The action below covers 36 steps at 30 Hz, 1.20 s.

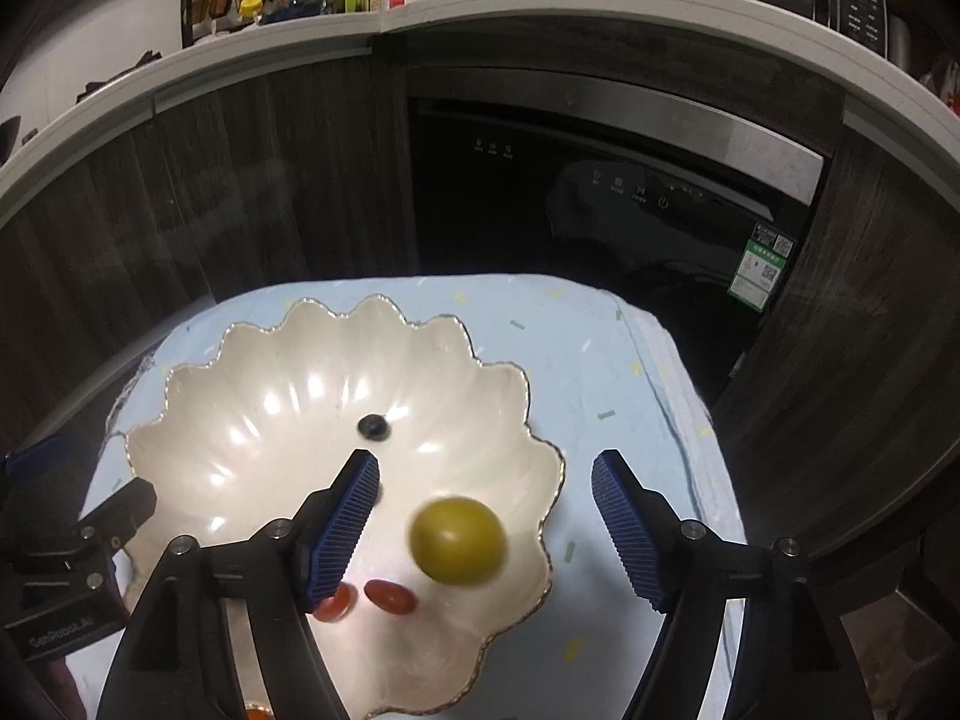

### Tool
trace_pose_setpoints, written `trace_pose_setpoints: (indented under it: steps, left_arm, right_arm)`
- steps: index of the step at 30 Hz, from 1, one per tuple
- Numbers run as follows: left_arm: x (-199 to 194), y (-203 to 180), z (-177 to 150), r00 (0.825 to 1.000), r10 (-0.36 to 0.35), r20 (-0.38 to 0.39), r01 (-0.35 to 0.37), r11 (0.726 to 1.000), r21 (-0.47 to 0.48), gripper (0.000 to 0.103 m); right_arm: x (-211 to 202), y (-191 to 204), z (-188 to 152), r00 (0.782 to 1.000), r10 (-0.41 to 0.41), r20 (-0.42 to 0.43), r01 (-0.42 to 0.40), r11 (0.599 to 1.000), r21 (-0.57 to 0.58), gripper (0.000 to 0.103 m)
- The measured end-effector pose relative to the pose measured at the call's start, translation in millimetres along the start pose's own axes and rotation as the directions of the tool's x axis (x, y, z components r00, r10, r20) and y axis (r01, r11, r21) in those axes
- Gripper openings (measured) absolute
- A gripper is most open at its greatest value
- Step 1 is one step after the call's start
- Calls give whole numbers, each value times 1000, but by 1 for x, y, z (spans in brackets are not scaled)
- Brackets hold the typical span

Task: Organize fruits
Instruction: 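Open both grippers to drop the apple and brown fruit into the bowl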

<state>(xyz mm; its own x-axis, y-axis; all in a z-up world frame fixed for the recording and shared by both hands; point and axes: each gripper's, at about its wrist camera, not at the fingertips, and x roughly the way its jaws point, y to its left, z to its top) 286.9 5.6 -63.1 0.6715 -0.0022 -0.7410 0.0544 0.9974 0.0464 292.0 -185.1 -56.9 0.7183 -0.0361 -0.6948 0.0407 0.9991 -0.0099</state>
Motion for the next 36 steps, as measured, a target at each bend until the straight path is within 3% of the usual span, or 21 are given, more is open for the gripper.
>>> trace_pose_setpoints:
  steps: [36]
  left_arm:
    - [-69, -21, -21, 998, -47, 47, 48, 999, -12, 99]
  right_arm:
    - [-72, -24, -22, 995, 4, 98, -5, 1000, 7, 75]
